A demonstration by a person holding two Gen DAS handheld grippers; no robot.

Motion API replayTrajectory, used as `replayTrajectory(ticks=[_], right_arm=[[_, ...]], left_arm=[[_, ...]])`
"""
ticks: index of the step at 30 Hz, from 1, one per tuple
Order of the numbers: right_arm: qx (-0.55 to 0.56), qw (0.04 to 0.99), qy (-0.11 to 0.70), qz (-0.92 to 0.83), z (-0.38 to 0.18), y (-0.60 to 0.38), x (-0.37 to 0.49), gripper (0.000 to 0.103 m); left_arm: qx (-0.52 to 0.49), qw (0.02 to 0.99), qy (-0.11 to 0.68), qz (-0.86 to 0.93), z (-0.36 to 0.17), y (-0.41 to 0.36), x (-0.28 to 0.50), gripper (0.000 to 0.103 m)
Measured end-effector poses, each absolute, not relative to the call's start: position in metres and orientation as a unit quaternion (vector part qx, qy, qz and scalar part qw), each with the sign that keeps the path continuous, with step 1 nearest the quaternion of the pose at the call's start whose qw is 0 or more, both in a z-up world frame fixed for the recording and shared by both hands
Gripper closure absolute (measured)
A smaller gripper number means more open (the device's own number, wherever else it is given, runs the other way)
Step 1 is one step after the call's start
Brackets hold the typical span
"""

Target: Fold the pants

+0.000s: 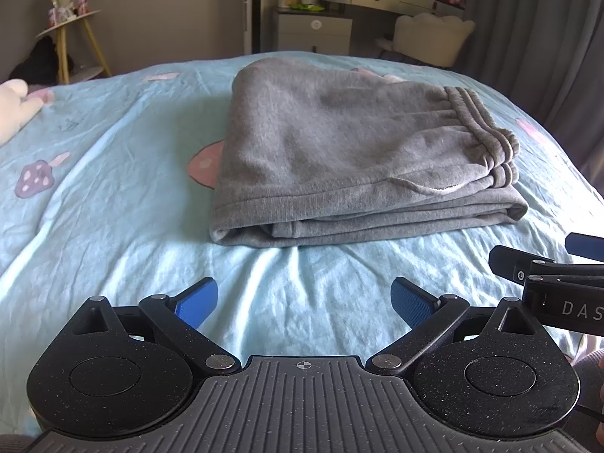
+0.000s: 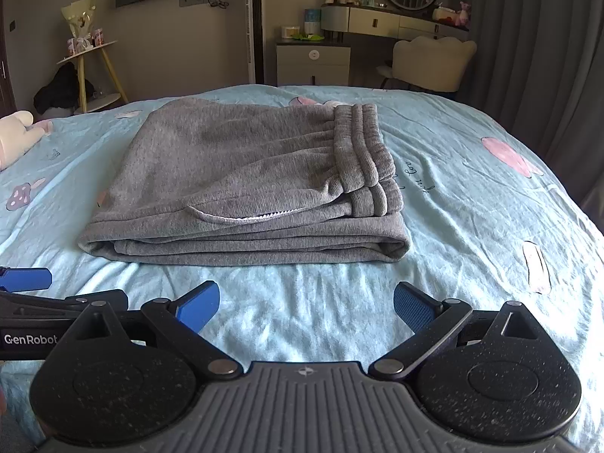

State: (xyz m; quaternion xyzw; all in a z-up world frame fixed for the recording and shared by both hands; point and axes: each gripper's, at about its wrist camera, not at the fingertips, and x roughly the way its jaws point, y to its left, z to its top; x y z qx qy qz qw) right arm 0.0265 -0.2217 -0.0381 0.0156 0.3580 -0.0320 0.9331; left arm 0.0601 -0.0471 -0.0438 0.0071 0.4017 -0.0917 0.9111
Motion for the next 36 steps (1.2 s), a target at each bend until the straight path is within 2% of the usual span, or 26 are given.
replayTrajectory(ticks=[36], right_arm=[[0.014, 0.933, 0.359, -0.033, -0.0375, -0.2209, 0.0265, 0.004]], left_arm=[[0.015, 0.912, 0.399, -0.100, -0.0436, -0.0484, 0.0567, 0.001]])
